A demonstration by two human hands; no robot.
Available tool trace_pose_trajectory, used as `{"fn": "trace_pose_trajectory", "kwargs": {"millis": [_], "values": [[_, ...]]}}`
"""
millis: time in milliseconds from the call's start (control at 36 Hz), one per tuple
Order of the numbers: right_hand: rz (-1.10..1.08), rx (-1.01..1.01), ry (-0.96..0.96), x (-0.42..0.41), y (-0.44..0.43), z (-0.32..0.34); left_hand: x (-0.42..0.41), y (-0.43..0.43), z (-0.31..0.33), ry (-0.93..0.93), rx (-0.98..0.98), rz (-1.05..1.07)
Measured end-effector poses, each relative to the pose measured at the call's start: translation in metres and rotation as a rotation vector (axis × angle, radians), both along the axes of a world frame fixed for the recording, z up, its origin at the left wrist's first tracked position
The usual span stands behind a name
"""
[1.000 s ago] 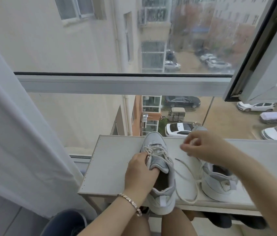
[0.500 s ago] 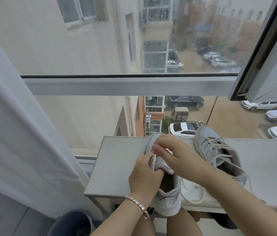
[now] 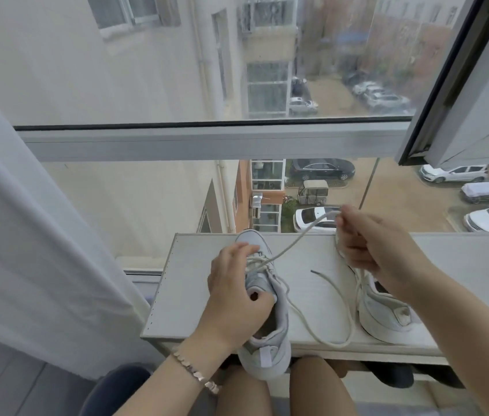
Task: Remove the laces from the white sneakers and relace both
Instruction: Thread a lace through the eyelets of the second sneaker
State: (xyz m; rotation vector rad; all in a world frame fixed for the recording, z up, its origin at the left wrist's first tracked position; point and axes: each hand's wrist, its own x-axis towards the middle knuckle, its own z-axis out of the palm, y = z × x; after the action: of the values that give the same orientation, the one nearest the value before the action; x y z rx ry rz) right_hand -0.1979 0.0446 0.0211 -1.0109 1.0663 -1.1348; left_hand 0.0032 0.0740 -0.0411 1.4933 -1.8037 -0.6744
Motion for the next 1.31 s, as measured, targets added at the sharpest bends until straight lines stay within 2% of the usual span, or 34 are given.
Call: {"fn": "trace_pose_trajectory", "kwargs": {"millis": [56,167,250,306,417,472,556,611,667,750,861,917,972,1056,1194,1306], "values": [[0.054,-0.024,0.057,0.008,0.005,-0.001,-0.004,0.000,0.011,-0.001,-0.086,-0.030],[0.191,-0.091,0.179,0.021,0.015,0.003,-0.011,-0.008,0.029,0.035,-0.046,-0.165],[0.200,-0.124,0.276,0.022,0.017,0.004,-0.010,-0.018,0.040,0.046,-0.026,-0.282],[0.182,-0.134,0.318,0.018,0.016,0.003,-0.006,-0.028,0.042,0.006,-0.009,-0.228],[0.163,-0.145,0.415,0.005,0.012,-0.006,-0.002,-0.046,0.047,-0.038,-0.098,-0.046],[0.189,-0.151,0.484,-0.002,0.012,-0.015,-0.002,-0.057,0.050,0.005,-0.121,0.079],[0.259,-0.110,0.589,-0.012,0.013,-0.027,-0.004,-0.071,0.054,0.135,-0.039,0.250],[0.352,-0.019,0.636,-0.018,0.014,-0.033,-0.007,-0.072,0.055,0.238,0.012,0.242],[0.459,0.083,0.649,-0.023,0.017,-0.037,-0.013,-0.068,0.053,0.218,0.024,0.129],[0.466,0.180,0.461,-0.030,0.021,-0.041,-0.020,-0.054,0.043,0.034,-0.023,-0.036],[0.339,0.216,0.028,-0.029,0.025,-0.039,-0.019,-0.034,0.022,-0.336,0.011,0.099],[0.270,0.199,-0.060,-0.023,0.026,-0.041,-0.022,-0.022,0.012,-0.548,0.080,0.105],[0.176,0.143,-0.033,-0.015,0.027,-0.045,-0.025,-0.013,0.001,-0.675,0.068,0.106],[0.024,0.074,0.005,-0.001,0.028,-0.051,-0.027,-0.007,-0.006,-0.647,0.005,0.143],[-0.172,0.132,-0.153,0.015,0.030,-0.060,-0.018,-0.005,-0.006,-0.499,-0.017,0.102],[-0.246,0.130,-0.191,0.031,0.034,-0.068,-0.004,0.003,-0.011,-0.262,-0.074,0.065]]}}
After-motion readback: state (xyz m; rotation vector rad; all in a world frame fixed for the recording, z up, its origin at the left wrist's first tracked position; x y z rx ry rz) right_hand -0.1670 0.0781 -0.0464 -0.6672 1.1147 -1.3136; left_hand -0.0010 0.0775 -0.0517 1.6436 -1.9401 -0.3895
